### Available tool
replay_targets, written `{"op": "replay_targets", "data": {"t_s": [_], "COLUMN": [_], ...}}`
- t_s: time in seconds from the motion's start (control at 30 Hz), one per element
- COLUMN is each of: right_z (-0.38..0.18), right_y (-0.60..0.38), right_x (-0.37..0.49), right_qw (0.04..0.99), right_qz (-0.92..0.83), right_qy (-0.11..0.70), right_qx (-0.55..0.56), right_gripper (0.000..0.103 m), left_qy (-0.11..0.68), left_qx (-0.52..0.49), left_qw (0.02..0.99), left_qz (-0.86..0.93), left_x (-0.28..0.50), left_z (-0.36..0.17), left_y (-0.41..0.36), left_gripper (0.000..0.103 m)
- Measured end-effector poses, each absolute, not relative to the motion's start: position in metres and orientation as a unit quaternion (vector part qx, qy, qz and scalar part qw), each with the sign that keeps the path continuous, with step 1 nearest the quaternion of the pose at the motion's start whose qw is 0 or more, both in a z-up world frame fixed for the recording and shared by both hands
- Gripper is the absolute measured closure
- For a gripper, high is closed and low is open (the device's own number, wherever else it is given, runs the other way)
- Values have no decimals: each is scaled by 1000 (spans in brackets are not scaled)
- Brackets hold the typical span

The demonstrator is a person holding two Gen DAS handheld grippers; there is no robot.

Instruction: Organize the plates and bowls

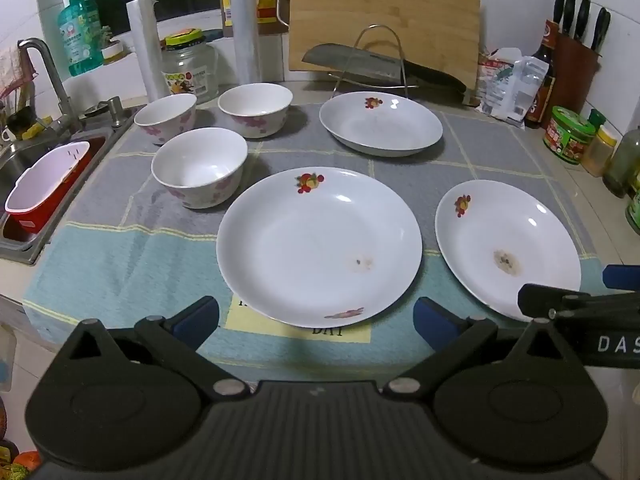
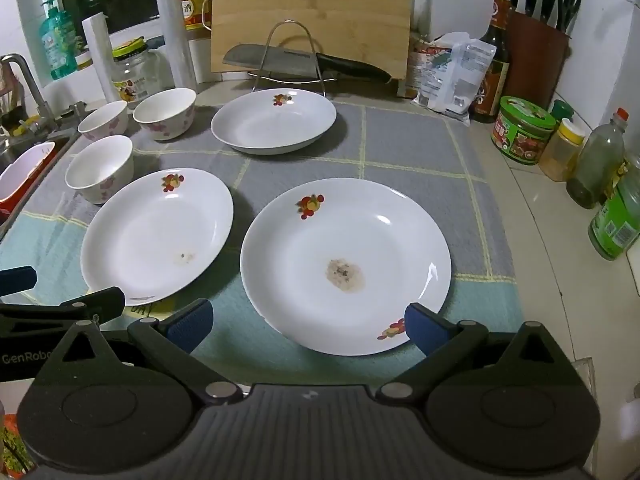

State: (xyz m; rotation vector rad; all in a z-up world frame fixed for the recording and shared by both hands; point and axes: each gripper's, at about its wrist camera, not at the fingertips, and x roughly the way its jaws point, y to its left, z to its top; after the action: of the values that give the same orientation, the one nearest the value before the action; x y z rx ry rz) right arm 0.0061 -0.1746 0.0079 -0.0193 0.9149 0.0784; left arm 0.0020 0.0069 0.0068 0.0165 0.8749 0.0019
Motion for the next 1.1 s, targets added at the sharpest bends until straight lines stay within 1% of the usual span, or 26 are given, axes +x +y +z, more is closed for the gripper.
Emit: {"op": "replay_targets", "data": {"t_s": [1.1], "right_z": [12], "right_y": [-170], "right_x": [7], "right_qw": [899], "right_qz": [39], "right_qy": [436], "right_qx": [-11], "right_gripper": [0], "left_qy": [418], "left_qx": [9], "left_qw": [908], "left_qz": [5], "left_x": [2], "left_z": [14], "left_y": [9], "left_gripper": [1]}}
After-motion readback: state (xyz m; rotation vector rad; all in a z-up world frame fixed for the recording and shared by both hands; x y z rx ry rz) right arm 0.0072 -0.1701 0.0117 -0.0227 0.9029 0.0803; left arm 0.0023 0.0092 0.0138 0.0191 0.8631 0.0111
